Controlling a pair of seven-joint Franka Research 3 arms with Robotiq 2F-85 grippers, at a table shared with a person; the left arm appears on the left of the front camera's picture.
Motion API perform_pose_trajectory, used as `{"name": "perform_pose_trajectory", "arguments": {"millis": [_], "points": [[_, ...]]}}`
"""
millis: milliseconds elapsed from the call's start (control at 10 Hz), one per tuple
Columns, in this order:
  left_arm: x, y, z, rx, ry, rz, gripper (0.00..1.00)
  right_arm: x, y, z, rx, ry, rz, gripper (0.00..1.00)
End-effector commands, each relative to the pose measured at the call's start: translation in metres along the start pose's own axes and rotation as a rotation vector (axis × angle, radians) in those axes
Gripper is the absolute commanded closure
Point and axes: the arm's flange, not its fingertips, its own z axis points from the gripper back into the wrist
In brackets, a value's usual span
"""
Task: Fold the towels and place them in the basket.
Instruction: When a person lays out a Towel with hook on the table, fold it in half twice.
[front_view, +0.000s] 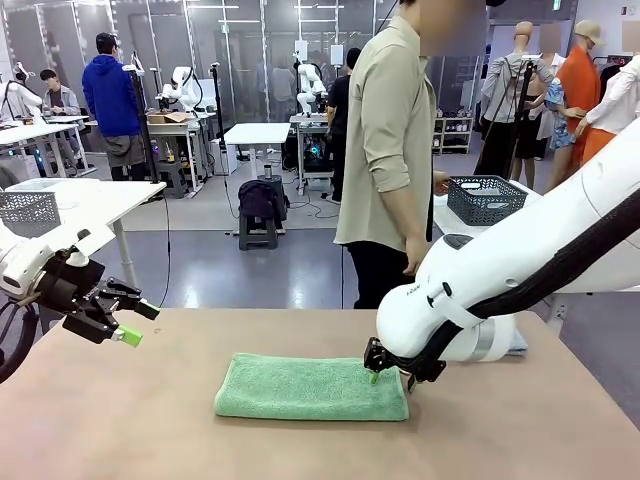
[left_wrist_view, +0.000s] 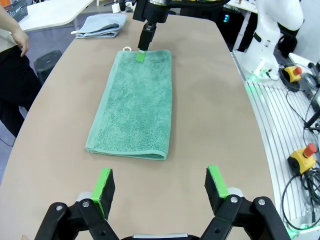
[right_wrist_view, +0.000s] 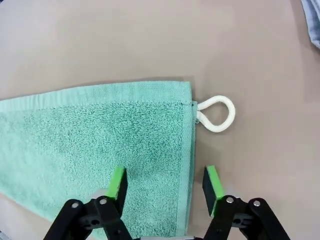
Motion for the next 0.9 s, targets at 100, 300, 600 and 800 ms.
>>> {"name": "perform_pose_trajectory", "arguments": {"millis": [100, 300, 600, 800], "points": [[0.0025, 0.0006, 0.0016, 0.0, 0.011, 0.015, 0.08, 0.003, 0.0083, -0.0054, -0.024, 0.01, -0.026, 0.29], [0.0025, 0.0006, 0.0016, 0.0, 0.011, 0.015, 0.08, 0.0035, 0.0087, -0.0062, -0.035, 0.026, -0.026, 0.48], [0.0025, 0.0006, 0.0016, 0.0, 0.011, 0.015, 0.08, 0.0041, 0.0094, -0.0067, -0.034, 0.056, -0.025, 0.48], [0.0025, 0.0006, 0.0016, 0.0, 0.011, 0.015, 0.08, 0.0043, 0.0092, -0.0065, -0.042, 0.061, -0.018, 0.67]]}}
